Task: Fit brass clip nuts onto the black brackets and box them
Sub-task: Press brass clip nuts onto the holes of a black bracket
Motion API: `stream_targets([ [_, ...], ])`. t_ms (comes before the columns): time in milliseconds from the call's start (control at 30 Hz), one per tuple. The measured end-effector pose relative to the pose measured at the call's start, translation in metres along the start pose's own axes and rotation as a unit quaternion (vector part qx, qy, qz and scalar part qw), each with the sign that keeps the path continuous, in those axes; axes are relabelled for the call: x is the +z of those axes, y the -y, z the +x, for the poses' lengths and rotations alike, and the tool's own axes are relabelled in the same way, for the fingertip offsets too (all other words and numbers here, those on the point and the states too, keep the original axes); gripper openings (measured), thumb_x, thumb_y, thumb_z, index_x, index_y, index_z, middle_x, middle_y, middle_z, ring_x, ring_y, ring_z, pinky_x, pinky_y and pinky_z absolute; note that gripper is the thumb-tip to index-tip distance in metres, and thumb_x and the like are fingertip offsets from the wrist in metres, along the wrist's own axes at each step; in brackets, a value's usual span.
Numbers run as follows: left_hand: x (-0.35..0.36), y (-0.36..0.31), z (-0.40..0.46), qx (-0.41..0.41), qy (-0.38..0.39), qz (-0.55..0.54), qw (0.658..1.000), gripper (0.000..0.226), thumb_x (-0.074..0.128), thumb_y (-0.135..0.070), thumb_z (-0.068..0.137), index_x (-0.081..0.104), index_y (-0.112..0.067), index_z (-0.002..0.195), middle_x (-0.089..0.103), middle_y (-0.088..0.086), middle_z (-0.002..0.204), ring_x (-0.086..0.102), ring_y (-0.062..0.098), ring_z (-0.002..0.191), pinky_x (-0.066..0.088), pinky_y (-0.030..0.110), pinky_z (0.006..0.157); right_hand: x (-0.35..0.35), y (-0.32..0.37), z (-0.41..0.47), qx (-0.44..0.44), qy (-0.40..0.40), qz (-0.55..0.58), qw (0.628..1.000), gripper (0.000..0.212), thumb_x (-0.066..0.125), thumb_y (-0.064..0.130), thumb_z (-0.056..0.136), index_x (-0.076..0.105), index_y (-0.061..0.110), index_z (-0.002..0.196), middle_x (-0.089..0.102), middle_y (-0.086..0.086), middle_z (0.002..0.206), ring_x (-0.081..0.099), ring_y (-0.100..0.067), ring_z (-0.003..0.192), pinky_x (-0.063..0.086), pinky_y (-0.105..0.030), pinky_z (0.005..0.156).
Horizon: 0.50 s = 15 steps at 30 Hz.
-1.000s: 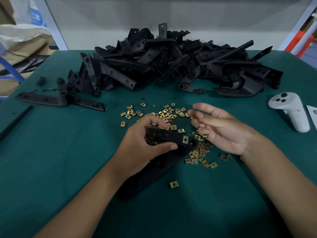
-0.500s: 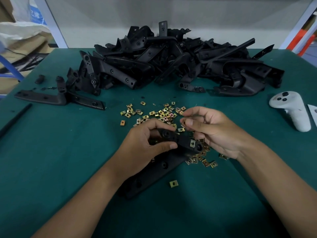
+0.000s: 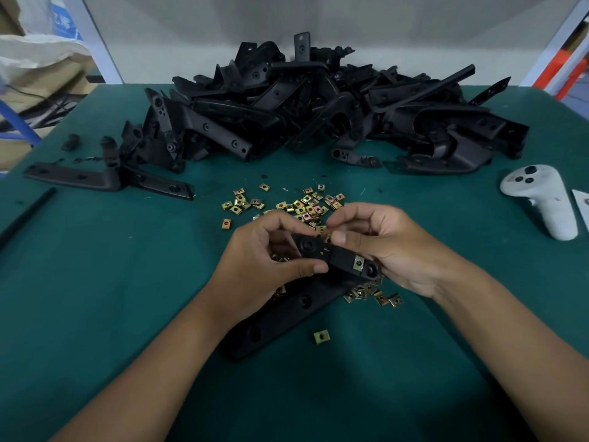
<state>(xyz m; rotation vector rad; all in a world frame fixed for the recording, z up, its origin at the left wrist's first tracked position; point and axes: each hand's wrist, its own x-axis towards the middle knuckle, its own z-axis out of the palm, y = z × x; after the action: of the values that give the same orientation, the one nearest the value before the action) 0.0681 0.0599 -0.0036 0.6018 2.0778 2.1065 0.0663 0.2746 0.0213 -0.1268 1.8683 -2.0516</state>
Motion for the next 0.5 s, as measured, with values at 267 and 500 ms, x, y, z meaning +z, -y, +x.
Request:
stream_targets([
  [267,-0.0012,0.0012,0.0006,0.002,0.004,0.011,1.0,0.04,0.093,-0.046,0.061,0.071,-0.036,0.092,0.076,-0.003,0.088,0.073,0.013,0.082,0.057,0.021,0.076,0.0027,0.0044,-0.0012,-0.012,-0.016,0.032,0.999,0.022,0.075,0.015,0.075,0.068,0.012,0.096,0.074,0.003,0.08,0.061,0.001,0.051,0.046,-0.01,0.047],
  [500,-0.0016,0.0023,0.0001,0.011,0.009,0.011,1.0,0.038,0.093,-0.044,0.064,0.07,-0.035,0.093,0.076,-0.003,0.088,0.073,0.016,0.082,0.057,0.024,0.077,0.0063,0.0025,-0.0018,-0.008,-0.011,0.034,0.999,0.015,0.076,0.016,0.073,0.068,0.014,0.086,0.071,0.004,0.074,0.062,-0.001,0.054,0.049,-0.012,0.05],
])
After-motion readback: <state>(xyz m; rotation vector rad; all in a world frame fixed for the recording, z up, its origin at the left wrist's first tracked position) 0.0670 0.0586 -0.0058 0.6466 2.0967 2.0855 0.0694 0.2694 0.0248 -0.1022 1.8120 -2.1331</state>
